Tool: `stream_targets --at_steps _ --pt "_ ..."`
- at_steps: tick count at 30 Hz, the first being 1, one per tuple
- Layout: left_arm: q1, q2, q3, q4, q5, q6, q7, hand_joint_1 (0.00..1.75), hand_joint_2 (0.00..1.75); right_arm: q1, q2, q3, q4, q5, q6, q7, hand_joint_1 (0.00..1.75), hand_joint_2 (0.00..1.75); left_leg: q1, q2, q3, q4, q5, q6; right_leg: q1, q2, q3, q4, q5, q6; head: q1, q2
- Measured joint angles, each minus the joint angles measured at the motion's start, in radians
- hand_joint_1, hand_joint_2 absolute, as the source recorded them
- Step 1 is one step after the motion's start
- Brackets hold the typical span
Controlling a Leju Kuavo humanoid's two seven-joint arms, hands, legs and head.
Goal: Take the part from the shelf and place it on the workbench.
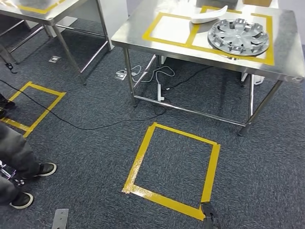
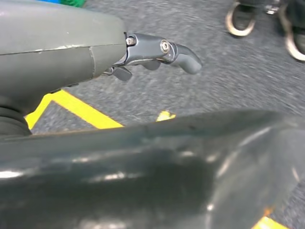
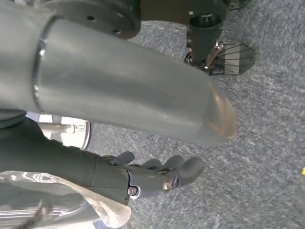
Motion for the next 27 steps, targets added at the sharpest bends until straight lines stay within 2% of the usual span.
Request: stream_targets --at_steps 1,2,3,4,5,6,7,8,9,10,12,13,14,16,17,18,21,22,24,25,27 --pt "0.001 0.000 0.000 0.000 0.000 0.000 0.000 0.00 0.00 -0.001 0.000 0.000 0.000 0.000 0.000 0.000 0.00 0.00 0.004 0.006 0.024 -0.038 0.024 -0.003 -0.001 -0.013 -0.001 0.002 -0.001 0.002 0.000 0.000" --pt "0.002 0.001 0.000 0.000 0.000 0.000 0.000 0.00 0.00 -0.002 0.000 0.000 0.000 0.000 0.000 0.000 0.00 0.00 0.007 0.019 0.063 -0.106 0.058 -0.006 -0.001 -0.026 -0.001 0.004 -0.002 0.005 0.000 0.000" --pt "0.001 0.000 0.000 0.000 0.000 0.000 0.000 0.00 0.00 -0.002 0.000 0.000 0.000 0.000 0.000 0.000 0.00 0.00 0.004 0.046 0.101 -0.175 0.080 -0.005 0.001 -0.037 -0.001 0.007 -0.005 0.010 -0.001 0.000" --pt "-0.001 0.000 0.000 0.000 0.000 0.000 0.000 0.00 0.00 -0.003 0.000 0.000 0.000 0.000 0.000 0.000 0.00 0.00 0.002 0.066 0.128 -0.229 0.095 0.001 0.003 -0.047 -0.001 0.010 -0.007 0.017 -0.001 0.000" --pt "-0.002 0.000 0.000 0.000 0.000 0.000 0.000 0.00 0.00 -0.004 0.000 0.000 0.000 0.000 0.000 -0.001 0.00 0.00 -0.002 0.082 0.141 -0.259 0.099 0.008 0.006 -0.056 -0.002 0.012 -0.008 0.024 -0.001 0.000" --pt "-0.001 0.000 0.000 0.000 0.000 0.000 0.000 0.00 0.00 -0.004 0.000 0.000 0.000 0.000 0.000 -0.001 0.00 0.00 -0.007 0.086 0.140 -0.267 0.096 0.017 0.008 -0.066 -0.002 0.014 -0.009 0.031 -0.001 0.000" --pt "0.000 0.000 0.000 0.000 0.000 0.000 0.000 0.00 0.00 -0.005 0.000 0.000 0.000 0.000 0.000 -0.001 0.00 0.00 -0.008 0.074 0.135 -0.267 0.098 0.027 0.007 -0.076 -0.001 0.014 -0.009 0.037 0.000 0.000" --pt "0.003 0.000 0.000 0.000 0.000 0.000 0.000 0.00 0.00 -0.006 0.000 0.000 0.000 0.000 0.001 -0.001 0.00 0.00 -0.008 0.064 0.133 -0.268 0.101 0.034 0.004 -0.075 -0.003 0.015 -0.013 0.044 0.001 0.000" --pt "0.004 0.001 0.000 0.000 0.000 0.000 0.000 0.00 0.00 -0.007 0.000 0.000 0.000 0.001 0.002 -0.001 0.00 0.00 -0.008 0.054 0.131 -0.270 0.104 0.042 0.002 -0.059 -0.009 0.024 -0.024 0.049 0.002 0.000" --pt "0.003 0.001 0.001 0.000 -0.001 0.000 0.001 0.00 0.00 -0.007 0.000 0.000 0.000 0.001 0.004 -0.001 0.00 0.00 -0.007 0.044 0.129 -0.273 0.109 0.049 0.000 -0.033 -0.022 0.052 -0.046 0.053 0.004 0.000" --pt "-0.002 0.001 0.001 0.000 -0.002 0.000 0.002 0.00 0.00 -0.005 0.000 0.000 0.000 0.002 0.011 0.000 0.00 0.00 -0.008 0.022 0.124 -0.274 0.115 0.060 -0.001 0.027 -0.076 0.172 -0.115 0.054 0.007 0.000" --pt "-0.003 0.001 0.001 0.000 -0.002 0.000 0.002 0.00 0.00 -0.003 0.000 0.000 0.000 0.002 0.014 0.001 0.00 0.00 -0.010 0.009 0.121 -0.274 0.117 0.064 0.000 0.041 -0.109 0.244 -0.145 0.052 0.008 0.000" --pt "-0.003 0.001 0.001 0.000 -0.002 0.000 0.002 0.00 0.00 -0.001 0.000 0.000 0.001 0.002 0.017 0.003 0.00 0.00 -0.012 -0.004 0.119 -0.273 0.118 0.066 0.000 0.046 -0.135 0.298 -0.161 0.050 0.009 0.000" --pt "-0.001 0.002 0.001 0.000 -0.003 0.000 0.003 0.00 0.00 0.001 0.000 0.000 0.001 0.002 0.020 0.004 0.00 0.00 -0.015 -0.021 0.117 -0.273 0.119 0.068 0.001 0.048 -0.156 0.337 -0.164 0.048 0.009 0.000" --pt "-0.001 0.002 0.001 0.000 -0.003 0.000 0.003 0.00 0.00 0.001 0.000 0.000 0.001 0.002 0.021 0.004 0.00 0.00 -0.015 -0.024 0.117 -0.273 0.119 0.068 0.001 0.049 -0.155 0.335 -0.159 0.047 0.009 0.000" --pt "-0.001 0.003 0.002 0.000 -0.004 0.000 0.003 0.00 0.00 0.001 0.000 0.000 0.001 0.002 0.022 0.004 0.00 0.00 -0.016 -0.032 0.117 -0.272 0.120 0.068 0.001 0.050 -0.142 0.306 -0.138 0.045 0.009 0.000" --pt "-0.004 0.003 0.001 0.000 -0.016 -0.003 0.018 0.00 0.00 0.000 0.000 0.000 0.003 0.003 0.031 0.021 0.00 0.00 -0.017 -0.086 0.108 -0.262 0.122 0.060 -0.003 0.128 -0.042 0.090 -0.037 0.031 0.008 0.000" --pt "-0.004 0.002 0.000 0.000 -0.024 -0.005 0.028 0.00 0.00 0.000 0.000 0.000 0.004 0.004 0.032 0.035 0.00 0.00 -0.016 -0.103 0.101 -0.259 0.125 0.055 -0.004 0.148 -0.020 0.043 -0.024 0.028 0.008 0.000" --pt "0.001 0.002 -0.001 0.000 -0.037 -0.008 0.043 0.00 0.00 0.003 0.000 0.000 0.005 0.006 0.027 0.064 0.00 0.00 -0.011 -0.126 0.089 -0.256 0.131 0.041 -0.005 0.129 -0.011 0.030 -0.024 0.026 0.008 0.000" --pt "0.004 0.002 -0.001 0.000 -0.040 -0.009 0.045 0.00 0.00 0.005 0.000 0.000 0.005 0.007 0.025 0.072 0.00 0.00 -0.012 -0.118 0.084 -0.250 0.127 0.035 -0.007 0.116 -0.009 0.025 -0.021 0.022 0.008 0.000" --pt "0.005 0.001 -0.004 0.001 -0.047 -0.013 0.047 0.00 0.00 0.011 -0.001 0.000 0.006 0.015 0.019 0.078 0.00 0.00 -0.014 -0.069 0.055 -0.189 0.088 0.023 -0.010 0.084 -0.003 0.017 -0.017 0.015 0.001 0.000"
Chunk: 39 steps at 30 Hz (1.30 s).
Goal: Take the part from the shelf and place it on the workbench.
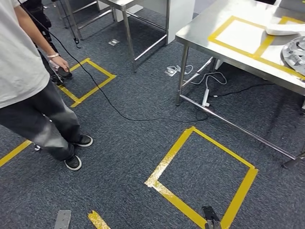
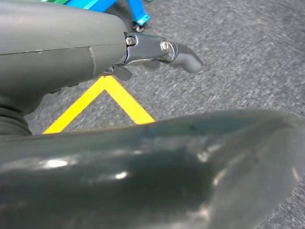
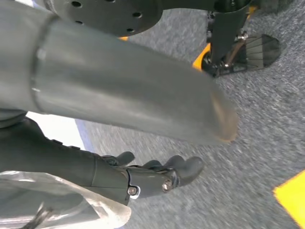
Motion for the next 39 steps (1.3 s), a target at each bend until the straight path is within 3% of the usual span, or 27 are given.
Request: stream_targets --at_steps 2,4,5,6,8,10,12,14,15,17,18,19,20,21,23,24,26,28,30,32,34,35,37,39 --pt "-0.005 -0.002 -0.007 0.000 -0.010 -0.007 0.003 0.00 0.00 0.006 -0.002 0.001 0.000 0.013 -0.005 0.005 0.00 0.00 0.004 0.050 -0.057 0.128 -0.062 -0.012 0.004 -0.037 0.003 0.000 -0.003 -0.004 -0.007 0.000" --pt "-0.005 -0.001 -0.013 0.000 -0.018 -0.012 0.005 0.00 0.00 0.009 -0.004 0.002 0.000 0.023 -0.006 0.010 0.00 0.00 0.012 0.065 -0.091 0.207 -0.083 -0.019 0.005 -0.070 0.005 0.001 -0.007 -0.004 -0.007 0.000" --pt "-0.004 0.000 -0.015 0.000 -0.020 -0.013 0.004 0.00 0.00 0.009 -0.005 0.003 0.000 0.027 -0.006 0.011 0.00 0.00 0.014 0.070 -0.080 0.190 -0.065 -0.021 0.005 -0.084 0.007 0.001 -0.009 -0.003 -0.007 0.000" --pt "-0.003 0.001 -0.016 0.000 -0.020 -0.012 0.002 0.00 0.00 0.009 -0.006 0.003 0.000 0.028 -0.006 0.013 0.00 0.00 0.016 0.078 -0.052 0.139 -0.034 -0.021 0.005 -0.097 0.010 0.001 -0.011 -0.001 -0.008 0.000" --pt "-0.004 0.006 -0.016 0.000 -0.020 -0.012 -0.006 0.00 0.00 0.009 -0.006 0.003 0.000 0.030 -0.004 0.020 0.00 0.00 0.011 0.122 0.019 0.005 0.017 -0.016 0.008 -0.119 0.017 0.002 -0.018 0.008 -0.008 0.000" --pt "-0.007 0.012 -0.016 0.000 -0.019 -0.011 -0.011 0.00 0.00 0.008 -0.006 0.003 0.000 0.029 0.001 0.031 0.00 0.00 0.001 0.153 0.049 -0.060 0.026 -0.005 0.014 -0.139 0.020 0.004 -0.025 0.020 -0.007 0.000" --pt "-0.005 0.018 -0.016 0.000 -0.017 -0.012 -0.012 0.00 0.00 0.004 -0.006 0.002 0.000 0.026 0.006 0.041 0.00 0.00 -0.003 0.138 0.046 -0.064 0.023 0.009 0.015 -0.158 0.023 0.004 -0.030 0.031 -0.005 0.000" --pt "-0.002 0.024 -0.016 0.000 -0.014 -0.019 -0.011 0.00 0.00 0.001 -0.006 0.002 0.000 0.024 0.010 0.045 0.00 0.00 -0.001 0.117 0.046 -0.070 0.028 0.022 0.010 -0.131 0.015 0.024 -0.051 0.039 -0.003 0.000" --pt "-0.004 0.026 -0.015 0.000 -0.014 -0.035 -0.007 0.00 0.00 0.001 -0.006 0.002 0.000 0.024 0.013 0.047 0.00 0.00 0.001 0.106 0.047 -0.073 0.031 0.029 0.008 -0.101 -0.003 0.062 -0.075 0.041 0.000 0.000" --pt "-0.010 0.029 -0.015 0.000 -0.019 -0.081 0.003 0.00 0.00 0.002 -0.006 0.002 0.000 0.024 0.019 0.050 0.00 0.00 0.001 0.081 0.045 -0.073 0.033 0.037 0.006 -0.049 -0.068 0.193 -0.137 0.040 0.004 0.000" --pt "-0.011 0.029 -0.016 0.000 -0.021 -0.097 0.010 0.00 0.00 0.003 -0.006 0.002 0.000 0.024 0.021 0.049 0.00 0.00 0.000 0.067 0.045 -0.073 0.033 0.039 0.006 -0.040 -0.103 0.257 -0.157 0.040 0.005 0.000" --pt "-0.010 0.030 -0.017 0.000 -0.023 -0.104 0.017 0.00 0.00 0.003 -0.006 0.002 0.000 0.024 0.021 0.048 0.00 0.00 -0.001 0.054 0.045 -0.073 0.033 0.040 0.007 -0.036 -0.126 0.293 -0.160 0.039 0.005 0.000" --pt "-0.009 0.031 -0.017 0.000 -0.024 -0.105 0.023 0.00 0.00 0.003 -0.006 0.001 0.000 0.024 0.019 0.047 0.00 0.00 -0.002 0.040 0.045 -0.071 0.033 0.040 0.007 -0.034 -0.133 0.292 -0.142 0.038 0.005 0.000" --pt "-0.009 0.032 -0.017 0.000 -0.025 -0.104 0.027 0.00 0.00 0.002 -0.006 0.001 0.000 0.024 0.015 0.047 0.00 0.00 -0.002 0.026 0.046 -0.070 0.032 0.039 0.006 -0.030 -0.121 0.252 -0.107 0.037 0.005 0.000" --pt "-0.011 0.034 -0.017 0.000 -0.029 -0.101 0.027 0.00 0.00 0.001 -0.006 0.001 0.000 0.029 -0.002 0.052 0.00 0.00 -0.003 -0.003 0.044 -0.062 0.031 0.036 0.001 0.007 -0.070 0.124 -0.035 0.034 0.005 0.000" --pt "-0.013 0.035 -0.017 0.000 -0.031 -0.099 0.023 0.00 0.00 0.000 -0.005 0.001 0.001 0.033 -0.015 0.054 0.00 0.00 -0.002 -0.018 0.039 -0.058 0.030 0.032 -0.002 0.029 -0.046 0.072 -0.018 0.033 0.005 0.000" --pt "-0.016 0.036 -0.018 0.000 -0.037 -0.099 0.016 0.00 0.00 -0.001 -0.005 0.001 0.001 0.039 -0.043 0.047 0.00 0.00 0.000 -0.042 0.028 -0.053 0.034 0.020 -0.002 0.049 -0.027 0.038 -0.021 0.030 0.004 0.000" --pt "-0.015 0.037 -0.019 0.000 -0.046 -0.100 0.012 0.00 0.00 -0.003 -0.004 -0.002 0.001 0.039 -0.073 0.029 0.00 0.00 0.004 -0.053 0.020 -0.053 0.039 0.007 -0.001 0.027 -0.021 0.031 -0.016 0.020 0.004 0.000" --pt "-0.020 0.039 -0.021 0.000 -0.054 -0.101 0.012 0.00 0.00 -0.006 -0.002 -0.010 0.001 0.037 -0.100 0.010 0.00 0.00 0.002 -0.011 -0.001 -0.010 0.011 -0.002 -0.002 -0.001 -0.016 0.021 -0.010 0.007 -0.002 0.000" --pt "-0.030 0.039 -0.023 0.000 -0.060 -0.102 0.012 0.00 0.00 -0.006 0.000 -0.020 0.001 0.031 -0.114 -0.004 0.00 0.00 0.004 0.045 -0.051 0.102 -0.049 -0.011 0.001 -0.032 -0.012 0.018 -0.010 -0.001 -0.007 0.000" --pt "-0.036 0.040 -0.028 0.000 -0.067 -0.102 0.011 0.00 0.00 -0.005 0.002 -0.029 0.001 0.025 -0.118 -0.011 0.00 0.00 0.010 0.063 -0.095 0.202 -0.085 -0.018 0.004 -0.064 -0.011 0.019 -0.014 -0.003 -0.007 0.000" --pt "-0.036 0.042 -0.030 0.000 -0.070 -0.102 0.011 0.00 0.00 -0.006 0.004 -0.032 0.001 0.023 -0.119 -0.014 0.00 0.00 0.012 0.066 -0.096 0.208 -0.077 -0.020 0.005 -0.078 -0.009 0.019 -0.015 -0.003 -0.007 0.000" --pt "-0.035 0.048 -0.034 0.000 -0.077 -0.102 0.012 0.00 0.00 -0.007 0.009 -0.040 0.001 0.022 -0.119 -0.019 0.00 0.00 0.015 0.084 -0.043 0.113 -0.017 -0.020 0.005 -0.103 -0.003 0.019 -0.021 0.002 -0.007 0.000" --pt "-0.039 0.053 -0.039 0.000 -0.081 -0.103 0.012 0.00 0.00 -0.008 0.013 -0.045 0.001 0.022 -0.118 -0.021 0.00 0.00 0.008 0.128 0.020 -0.006 0.022 -0.014 0.009 -0.125 0.003 0.020 -0.029 0.012 -0.008 0.000"
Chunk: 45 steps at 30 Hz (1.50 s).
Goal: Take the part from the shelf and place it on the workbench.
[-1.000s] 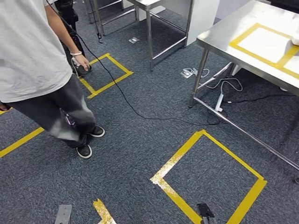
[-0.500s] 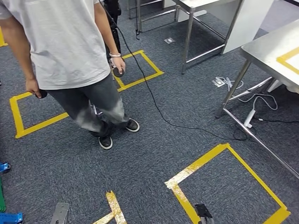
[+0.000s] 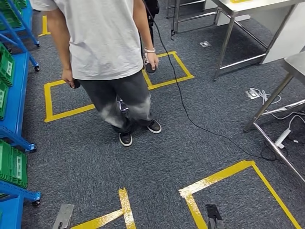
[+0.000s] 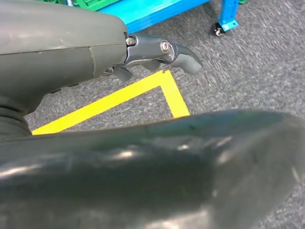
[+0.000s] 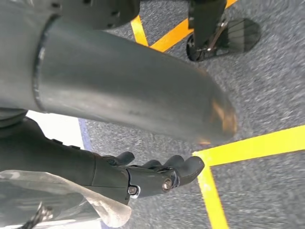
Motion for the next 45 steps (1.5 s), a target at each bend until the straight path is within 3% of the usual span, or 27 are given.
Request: stream_targets --at_steps 2,4,6,8,10,11,12,13,15,17,19,21,23,25,26,27,28,30,32,34,35,37,39,41,42,43,45 --pt "-0.002 0.003 -0.003 0.000 -0.001 -0.001 0.000 0.00 0.00 -0.002 0.003 -0.002 0.000 0.000 0.001 0.000 0.00 0.00 -0.010 0.020 0.017 -0.041 -0.001 0.010 0.005 -0.020 0.005 0.000 -0.006 0.012 0.001 0.000" --pt "0.002 0.007 -0.005 0.000 -0.001 -0.001 0.001 0.00 0.00 -0.007 0.006 -0.004 0.000 0.000 0.001 0.000 0.00 0.00 -0.011 0.001 0.015 -0.046 0.000 0.022 0.003 -0.035 0.009 -0.001 -0.012 0.022 0.003 0.000" --pt "0.003 0.009 -0.006 0.000 -0.001 0.000 0.001 0.00 0.00 -0.010 0.008 -0.004 0.000 -0.001 0.001 -0.001 0.00 0.00 -0.007 -0.019 0.019 -0.052 0.004 0.035 0.000 0.004 -0.006 0.032 -0.040 0.029 0.006 0.000" --pt "-0.002 0.011 -0.007 0.000 -0.001 0.000 0.001 0.00 0.00 -0.009 0.008 -0.005 0.000 -0.001 0.000 -0.001 0.00 0.00 -0.006 -0.042 0.020 -0.055 0.005 0.045 -0.002 0.065 -0.061 0.145 -0.097 0.029 0.012 0.000" --pt "-0.004 0.012 -0.007 0.000 -0.001 -0.001 0.001 0.00 0.00 -0.005 0.008 -0.007 0.000 -0.001 0.000 -0.001 0.00 0.00 -0.008 -0.071 0.021 -0.054 0.004 0.049 0.000 0.086 -0.130 0.267 -0.133 0.026 0.015 0.000" --pt "-0.004 0.012 -0.008 0.000 -0.001 -0.001 0.002 0.00 0.00 -0.004 0.008 -0.008 0.000 -0.002 0.000 0.000 0.00 0.00 -0.010 -0.087 0.022 -0.054 0.004 0.050 0.001 0.089 -0.147 0.286 -0.124 0.024 0.014 0.000" --pt "-0.004 0.012 -0.008 0.000 -0.001 -0.001 0.002 0.00 0.00 -0.003 0.008 -0.009 0.000 -0.003 0.000 0.000 0.00 0.00 -0.011 -0.103 0.023 -0.054 0.004 0.050 0.001 0.092 -0.146 0.265 -0.095 0.021 0.014 0.000" --pt "-0.004 0.012 -0.008 0.000 -0.001 -0.001 0.002 0.00 0.00 -0.003 0.009 -0.010 0.000 -0.004 0.000 0.000 0.00 0.00 -0.011 -0.118 0.026 -0.053 0.003 0.049 0.002 0.101 -0.127 0.209 -0.052 0.017 0.014 0.000" --pt "-0.005 0.012 -0.008 0.000 -0.001 0.000 0.003 0.00 0.00 -0.004 0.008 -0.011 0.001 -0.006 0.000 -0.001 0.00 0.00 -0.011 -0.147 0.027 -0.052 0.003 0.047 0.000 0.151 -0.076 0.085 0.012 0.007 0.013 0.000" --pt "-0.006 0.011 -0.008 0.000 -0.003 0.000 0.009 0.00 0.00 -0.004 0.008 -0.013 0.001 -0.008 0.001 -0.003 0.00 0.00 -0.006 -0.171 0.018 -0.049 0.006 0.038 0.000 0.184 -0.046 0.024 0.021 0.001 0.015 0.000" --pt "-0.001 0.013 -0.008 0.000 -0.004 -0.001 0.016 0.00 0.00 -0.006 0.008 -0.015 0.001 -0.011 0.001 -0.007 0.00 0.00 -0.001 -0.189 0.009 -0.051 0.011 0.025 0.001 0.168 -0.034 0.008 0.019 -0.004 0.019 0.000" --pt "0.004 0.017 -0.008 0.000 -0.004 -0.005 0.019 0.00 0.00 -0.007 0.009 -0.019 0.001 -0.013 0.001 -0.012 0.00 0.00 -0.004 -0.154 -0.001 -0.030 -0.004 0.015 -0.001 0.142 -0.025 -0.007 0.025 -0.012 0.016 0.000" --pt "0.001 0.019 -0.008 0.000 0.002 -0.013 0.024 0.00 0.00 -0.005 0.009 -0.022 0.001 -0.014 0.001 -0.018 0.00 0.00 -0.004 -0.092 -0.043 0.063 -0.055 0.006 -0.001 0.108 -0.014 -0.016 0.026 -0.019 0.014 0.000" --pt "-0.001 0.020 -0.008 0.000 0.010 -0.021 0.031 0.00 0.00 -0.004 0.009 -0.023 0.001 -0.014 0.000 -0.024 0.00 0.00 0.002 -0.069 -0.101 0.184 -0.102 -0.004 0.001 0.073 -0.010 -0.016 0.021 -0.021 0.013 0.000" --pt "0.001 0.021 -0.008 0.000 0.014 -0.022 0.031 0.00 0.00 -0.004 0.009 -0.023 0.001 -0.013 0.000 -0.027 0.00 0.00 0.007 -0.065 -0.115 0.211 -0.103 -0.009 0.001 0.058 -0.007 -0.016 0.018 -0.020 0.012 0.000" --pt "0.003 0.022 -0.007 0.000 0.018 -0.021 0.028 0.00 0.00 -0.005 0.009 -0.024 0.001 -0.012 0.000 -0.030 0.00 0.00 0.012 -0.060 -0.110 0.202 -0.086 -0.013 0.000 0.043 -0.004 -0.016 0.015 -0.019 0.012 0.000" --pt "0.005 0.023 -0.006 0.000 0.023 -0.020 0.024 0.00 0.00 -0.005 0.009 -0.024 0.001 -0.010 0.000 -0.035 0.00 0.00 0.016 -0.051 -0.087 0.156 -0.053 -0.016 0.000 0.030 0.001 -0.016 0.011 -0.015 0.012 0.000" --pt "0.005 0.023 -0.003 0.000 0.038 -0.017 0.016 0.00 0.00 -0.006 0.009 -0.025 0.001 -0.005 0.000 -0.052 0.00 0.00 0.015 -0.006 -0.023 0.027 0.003 -0.020 0.002 0.004 0.010 -0.014 0.000 -0.003 0.011 0.000" --pt "0.003 0.022 0.004 0.000 0.057 -0.017 0.010 0.00 0.00 -0.007 0.009 -0.027 0.001 -0.002 0.000 -0.073 0.00 0.00 0.008 0.028 0.009 -0.038 0.012 -0.009 0.007 -0.018 0.017 -0.013 -0.011 0.011 0.013 0.000" --pt "0.008 0.022 0.017 0.000 0.070 -0.017 0.004 0.00 0.00 -0.012 0.009 -0.028 0.001 0.001 0.003 -0.092 0.00 0.00 0.002 0.016 0.008 -0.040 0.005 0.009 0.008 -0.037 0.026 -0.015 -0.017 0.020 0.017 0.000" --pt "0.012 0.022 0.022 0.000 0.073 -0.017 0.000 0.00 0.00 -0.015 0.010 -0.028 0.000 0.002 0.005 -0.098 0.00 0.00 0.002 0.005 0.008 -0.041 0.005 0.016 0.005 -0.028 0.028 -0.012 -0.024 0.025 0.020 0.000" --pt "0.012 0.023 0.031 0.000 0.075 -0.017 -0.007 0.00 0.00 -0.018 0.010 -0.028 0.000 0.004 0.006 -0.104 0.00 0.00 0.004 -0.018 0.009 -0.044 0.006 0.030 0.000 0.026 0.003 0.041 -0.060 0.029 0.023 0.000" --pt "0.005 0.025 0.036 0.000 0.074 -0.017 -0.010 0.00 0.00 -0.016 0.010 -0.028 0.000 0.005 0.001 -0.088 0.00 0.00 0.002 -0.045 0.009 -0.045 0.005 0.041 -0.001 0.079 -0.068 0.176 -0.120 0.027 0.028 0.000" --pt "0.000 0.025 0.038 0.000 0.067 -0.017 -0.008 0.00 0.00 -0.012 0.010 -0.029 0.001 0.006 -0.003 -0.063 0.00 0.00 -0.002 -0.076 0.011 -0.045 0.004 0.046 0.002 0.089 -0.140 0.290 -0.143 0.021 0.030 0.000" --pt "-0.001 0.025 0.038 0.000 0.064 -0.016 -0.007 0.00 0.00 -0.011 0.010 -0.029 0.001 0.006 -0.003 -0.057 0.00 0.00 -0.004 -0.092 0.013 -0.045 0.004 0.047 0.004 0.091 -0.155 0.295 -0.124 0.016 0.030 0.000" --pt "-0.002 0.025 0.038 0.000 0.062 -0.015 -0.005 0.00 0.00 -0.011 0.010 -0.029 0.001 0.007 -0.003 -0.055 0.00 0.00 -0.006 -0.108 0.015 -0.045 0.003 0.047 0.006 0.095 -0.152 0.260 -0.086 0.010 0.030 0.000" --pt "-0.007 0.022 0.039 0.000 0.059 -0.012 0.000 0.00 0.00 -0.012 0.010 -0.030 0.001 0.009 -0.003 -0.054 0.00 0.00 -0.006 -0.137 0.018 -0.044 0.002 0.047 0.009 0.134 -0.110 0.130 0.000 -0.003 0.029 0.000"
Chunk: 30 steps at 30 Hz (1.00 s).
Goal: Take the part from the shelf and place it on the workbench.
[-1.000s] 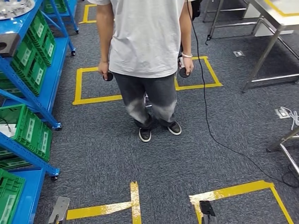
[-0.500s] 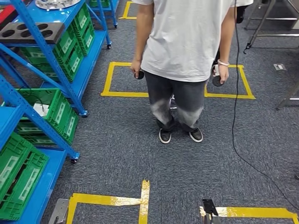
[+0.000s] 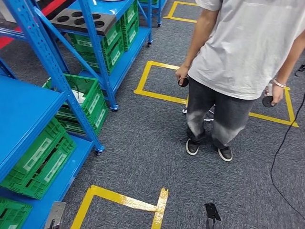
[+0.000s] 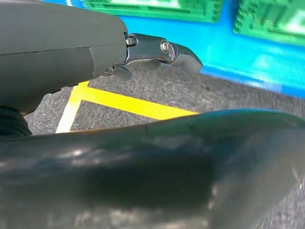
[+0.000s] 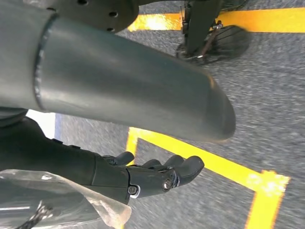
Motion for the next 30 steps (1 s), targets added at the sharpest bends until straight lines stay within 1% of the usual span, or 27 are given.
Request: stream_targets --at_steps 1,2,3,5,6,7,9,10,11,12,13,14,15,16,17,18,20,21,22,23,24,25,26,27,28,29,30 --pt "-0.003 -0.001 0.000 0.000 -0.002 0.003 0.004 0.00 0.00 0.000 0.000 -0.002 0.000 0.001 -0.001 -0.001 0.00 0.00 0.001 -0.014 -0.001 0.001 0.000 -0.002 0.000 0.027 0.023 -0.056 0.026 -0.004 0.000 0.000" --pt "-0.004 -0.003 0.000 0.000 -0.004 0.006 0.009 0.00 0.00 0.001 -0.001 -0.003 0.000 0.003 -0.002 -0.002 0.00 0.00 0.003 -0.025 -0.005 0.002 0.001 -0.005 0.000 0.048 0.038 -0.091 0.036 -0.006 0.001 0.000" --pt "-0.004 -0.004 0.000 0.000 -0.006 0.008 0.015 0.00 0.00 0.000 -0.001 -0.005 0.000 0.004 -0.003 -0.003 0.00 0.00 0.006 -0.036 -0.010 0.002 0.003 -0.010 0.000 0.059 0.045 -0.104 0.034 -0.007 0.002 0.000" --pt "0.000 -0.004 0.000 0.000 -0.008 0.011 0.021 0.00 0.00 -0.001 0.000 -0.009 0.000 0.008 -0.004 -0.008 0.00 0.00 0.010 -0.056 -0.016 -0.001 0.007 -0.022 -0.001 0.040 0.054 -0.119 0.035 -0.007 0.004 0.000" --pt "0.002 -0.005 0.000 0.000 -0.008 0.012 0.023 0.00 0.00 -0.003 0.000 -0.011 0.000 0.009 -0.004 -0.012 0.00 0.00 0.008 -0.045 -0.018 0.003 0.003 -0.027 -0.003 0.027 0.060 -0.128 0.038 -0.010 0.003 0.000" --pt "0.002 -0.005 0.001 0.000 -0.008 0.013 0.024 0.00 0.00 -0.003 0.000 -0.013 -0.001 0.010 -0.004 -0.018 0.00 0.00 0.005 -0.021 -0.025 0.022 -0.012 -0.032 -0.006 0.011 0.067 -0.137 0.041 -0.014 0.001 0.000" --pt "-0.001 -0.006 0.002 0.000 -0.006 0.013 0.023 0.00 0.00 -0.003 0.000 -0.016 -0.001 0.011 -0.001 -0.030 0.00 0.00 0.002 0.043 -0.066 0.118 -0.067 -0.042 -0.006 -0.022 0.077 -0.148 0.042 -0.020 -0.003 0.000" --pt "-0.003 -0.007 0.002 0.000 -0.005 0.013 0.021 0.00 0.00 -0.002 0.000 -0.016 0.000 0.012 0.002 -0.034 0.00 0.00 0.004 0.061 -0.096 0.184 -0.096 -0.046 -0.005 -0.040 0.080 -0.149 0.040 -0.022 -0.005 0.000" --pt "-0.003 -0.007 0.003 0.000 -0.003 0.013 0.020 0.00 0.00 -0.001 0.000 -0.016 0.000 0.012 0.004 -0.036 0.00 0.00 0.007 0.069 -0.120 0.236 -0.113 -0.051 -0.005 -0.057 0.082 -0.148 0.037 -0.022 -0.005 0.000" --pt "-0.002 -0.007 0.004 0.000 -0.002 0.013 0.018 0.00 0.00 -0.001 0.000 -0.017 0.000 0.012 0.006 -0.037 0.00 0.00 0.010 0.073 -0.130 0.259 -0.113 -0.055 -0.006 -0.073 0.084 -0.148 0.034 -0.020 -0.005 0.000" --pt "0.000 -0.006 0.005 0.000 -0.001 0.013 0.016 0.00 0.00 -0.001 0.000 -0.017 0.000 0.012 0.006 -0.038 0.00 0.00 0.013 0.078 -0.121 0.243 -0.093 -0.059 -0.007 -0.087 0.087 -0.147 0.031 -0.018 -0.005 0.000" --pt "0.001 -0.005 0.006 0.000 0.000 0.013 0.015 0.00 0.00 -0.002 0.000 -0.017 0.000 0.012 0.006 -0.039 0.00 0.00 0.016 0.087 -0.094 0.191 -0.059 -0.062 -0.008 -0.101 0.092 -0.147 0.027 -0.015 -0.005 0.000" --pt "0.001 -0.005 0.006 0.000 0.000 0.013 0.014 0.00 0.00 -0.002 0.000 -0.017 0.000 0.012 0.006 -0.039 0.00 0.00 0.017 0.108 -0.058 0.122 -0.025 -0.063 -0.007 -0.113 0.097 -0.146 0.023 -0.011 -0.005 0.000" --pt "-0.001 -0.005 0.007 0.000 0.000 0.013 0.012 0.00 0.00 -0.002 0.000 -0.017 0.000 0.012 0.006 -0.040 0.00 0.00 0.013 0.131 -0.025 0.058 -0.002 -0.063 -0.005 -0.124 0.102 -0.144 0.018 -0.005 -0.007 0.000" --pt "-0.002 -0.005 0.007 0.000 0.000 0.013 0.011 0.00 0.00 -0.003 0.001 -0.017 0.000 0.012 0.006 -0.040 0.00 0.00 0.010 0.150 -0.003 0.014 0.010 -0.058 -0.002 -0.134 0.105 -0.143 0.013 0.001 -0.007 0.000" --pt "-0.003 -0.005 0.007 0.000 0.000 0.014 0.010 0.00 0.00 -0.004 0.001 -0.018 0.000 0.012 0.006 -0.041 0.00 0.00 0.006 0.161 0.006 -0.007 0.010 -0.051 0.000 -0.144 0.107 -0.142 0.010 0.007 -0.006 0.000" --pt "0.000 -0.005 0.007 0.000 0.001 0.015 0.009 0.00 0.00 -0.009 0.001 -0.018 0.000 0.012 0.006 -0.041 0.00 0.00 0.001 0.147 0.004 -0.011 0.006 -0.034 0.001 -0.164 0.111 -0.142 0.004 0.017 -0.004 0.000" --pt "0.002 -0.006 0.007 0.000 0.002 0.015 0.009 0.00 0.00 -0.011 0.002 -0.018 -0.001 0.012 0.006 -0.041 0.00 0.00 0.002 0.136 0.005 -0.014 0.007 -0.027 -0.001 -0.156 0.110 -0.138 -0.003 0.022 -0.002 0.000" --pt "0.003 -0.006 0.008 0.000 0.002 0.016 0.010 0.00 0.00 -0.013 0.002 -0.018 -0.001 0.012 0.006 -0.042 0.00 0.00 0.004 0.126 0.005 -0.016 0.008 -0.019 -0.004 -0.136 0.102 -0.120 -0.018 0.027 0.000 0.000" --pt "0.001 -0.006 0.008 0.000 0.002 0.017 0.010 0.00 0.00 -0.013 0.002 -0.018 -0.001 0.012 0.007 -0.042 0.00 0.00 0.006 0.116 0.006 -0.019 0.010 -0.012 -0.006 -0.107 0.084 -0.082 -0.041 0.030 0.003 0.000" --pt "-0.001 -0.006 0.009 0.000 0.003 0.018 0.012 0.00 0.00 -0.012 0.002 -0.018 -0.001 0.012 0.007 -0.042 0.00 0.00 0.007 0.105 0.006 -0.019 0.011 -0.007 -0.007 -0.076 0.054 -0.022 -0.070 0.031 0.007 0.000" --pt "-0.003 -0.006 0.010 0.000 0.003 0.018 0.013 0.00 0.00 -0.011 0.002 -0.019 -0.001 0.012 0.007 -0.042 0.00 0.00 0.007 0.092 0.006 -0.019 0.011 -0.003 -0.007 -0.057 0.017 0.051 -0.099 0.030 0.008 0.000" --pt "-0.004 -0.006 0.010 0.000 0.002 0.019 0.014 0.00 0.00 -0.009 0.002 -0.020 -0.001 0.011 0.008 -0.041 0.00 0.00 0.006 0.079 0.006 -0.019 0.011 -0.002 -0.007 -0.049 -0.020 0.116 -0.119 0.030 0.010 0.000" --pt "-0.003 -0.007 0.010 0.000 0.002 0.019 0.015 0.00 0.00 -0.007 0.003 -0.021 -0.001 0.011 0.008 -0.040 0.00 0.00 0.006 0.064 0.007 -0.019 0.011 -0.001 -0.007 -0.046 -0.047 0.156 -0.121 0.029 0.010 0.000" --pt "-0.002 -0.007 0.010 0.000 0.003 0.018 0.015 0.00 0.00 -0.007 0.003 -0.022 0.000 0.011 0.008 -0.039 0.00 0.00 0.005 0.049 0.008 -0.018 0.011 -0.001 -0.007 -0.044 -0.057 0.157 -0.102 0.027 0.010 0.000" --pt "-0.002 -0.008 0.010 0.000 0.003 0.018 0.015 0.00 0.00 -0.007 0.003 -0.022 0.000 0.011 0.009 -0.039 0.00 0.00 0.005 0.034 0.009 -0.017 0.010 -0.002 -0.007 -0.040 -0.048 0.118 -0.065 0.024 0.010 0.000" --pt "-0.002 -0.008 0.011 0.000 0.004 0.018 0.015 0.00 0.00 -0.007 0.003 -0.022 0.000 0.011 0.009 -0.039 0.00 0.00 0.006 0.018 0.010 -0.016 0.009 -0.003 -0.008 -0.026 -0.025 0.051 -0.020 0.021 0.010 0.000"
